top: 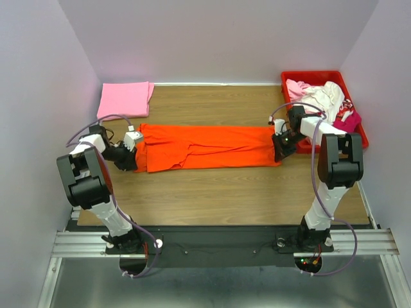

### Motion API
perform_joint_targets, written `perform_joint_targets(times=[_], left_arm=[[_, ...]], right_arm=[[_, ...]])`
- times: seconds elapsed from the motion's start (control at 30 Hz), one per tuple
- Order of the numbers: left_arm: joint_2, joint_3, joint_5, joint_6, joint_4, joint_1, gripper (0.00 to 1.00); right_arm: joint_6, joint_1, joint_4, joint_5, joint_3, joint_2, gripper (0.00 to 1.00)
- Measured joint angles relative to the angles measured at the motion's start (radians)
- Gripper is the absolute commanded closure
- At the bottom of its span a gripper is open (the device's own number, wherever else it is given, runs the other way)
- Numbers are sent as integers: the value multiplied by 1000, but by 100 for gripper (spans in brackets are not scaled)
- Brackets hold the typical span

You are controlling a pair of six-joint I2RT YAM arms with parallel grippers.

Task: Fold and stack the t-shirts
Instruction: Fold the tshirt

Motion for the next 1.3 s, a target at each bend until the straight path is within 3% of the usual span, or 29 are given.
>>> perform_joint_targets(times=[0.07,0.17,0.6,0.63,0.7,0.73,0.83,1.0,1.2,1.3], left_arm=[[10,-2,-3,-2,-2,0,100],[8,-9,-14,-2,-7,0,100],[-161,-126,-130,17,-117,12,100],[-168,-133,-134,18,-121,12,90],[-172,-137,-138,19,-130,12,73],[-172,-137,-139,21,-132,12,68],[-190,-138,-148,51,-153,15,60],[-294,-138,-122,125,-240,21,56],[-387,-140,-77,203,-333,10,53],[-400,-177,-60,220,-332,-27,53]], right_arm=[[-2,0,2,4,0,0,95],[-8,0,2,16,0,0,99],[-153,0,-21,192,-82,-71,96],[-159,1,-22,195,-84,-73,85],[-166,2,-23,194,-87,-76,73],[-168,2,-27,193,-86,-76,64],[-182,1,-68,173,-81,-83,54],[-180,-2,-187,97,-8,-138,46],[-98,33,-229,-105,85,-295,46],[-4,108,-187,-204,76,-327,49]])
